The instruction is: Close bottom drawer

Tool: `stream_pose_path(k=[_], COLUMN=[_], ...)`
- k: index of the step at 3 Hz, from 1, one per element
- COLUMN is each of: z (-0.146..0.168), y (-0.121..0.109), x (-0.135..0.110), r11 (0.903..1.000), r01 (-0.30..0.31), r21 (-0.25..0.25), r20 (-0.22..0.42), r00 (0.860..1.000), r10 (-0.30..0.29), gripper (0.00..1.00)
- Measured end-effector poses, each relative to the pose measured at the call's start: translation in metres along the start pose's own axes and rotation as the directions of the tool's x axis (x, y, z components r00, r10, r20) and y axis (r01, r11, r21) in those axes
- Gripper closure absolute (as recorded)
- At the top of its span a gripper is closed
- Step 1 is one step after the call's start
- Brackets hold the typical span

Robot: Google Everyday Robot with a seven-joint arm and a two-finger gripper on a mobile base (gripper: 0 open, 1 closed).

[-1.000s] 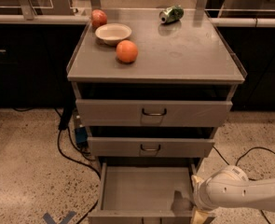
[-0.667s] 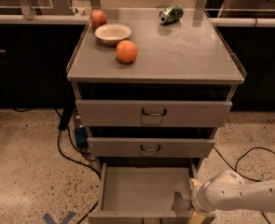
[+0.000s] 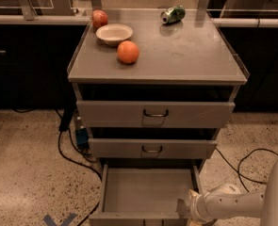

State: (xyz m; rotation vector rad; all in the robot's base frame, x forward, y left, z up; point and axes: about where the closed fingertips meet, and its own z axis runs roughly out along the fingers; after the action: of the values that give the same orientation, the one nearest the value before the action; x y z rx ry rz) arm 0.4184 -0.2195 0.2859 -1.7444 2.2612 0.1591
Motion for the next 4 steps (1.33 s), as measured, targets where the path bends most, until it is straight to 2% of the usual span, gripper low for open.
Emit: stream_pose_path(k=[1,2,3,4], z=[0.038,0.045,0.068,0.082], y=[0.024,0.028,0.029,0.02], x=[0.013,0.013,0.015,0.017], r11=[0.9982,0.9981,0.9981,0.9992], r01=[-0.017,-0.011,0.003,0.027], r21=[-0.057,-0.061,-0.062,-0.028], r20=[-0.001,0.009,0.03,0.048], r00=[1.0,1.0,1.0,0.999], r10=[0.017,0.011,-0.001,-0.025], gripper=[0.0,0.0,0.0,0.0])
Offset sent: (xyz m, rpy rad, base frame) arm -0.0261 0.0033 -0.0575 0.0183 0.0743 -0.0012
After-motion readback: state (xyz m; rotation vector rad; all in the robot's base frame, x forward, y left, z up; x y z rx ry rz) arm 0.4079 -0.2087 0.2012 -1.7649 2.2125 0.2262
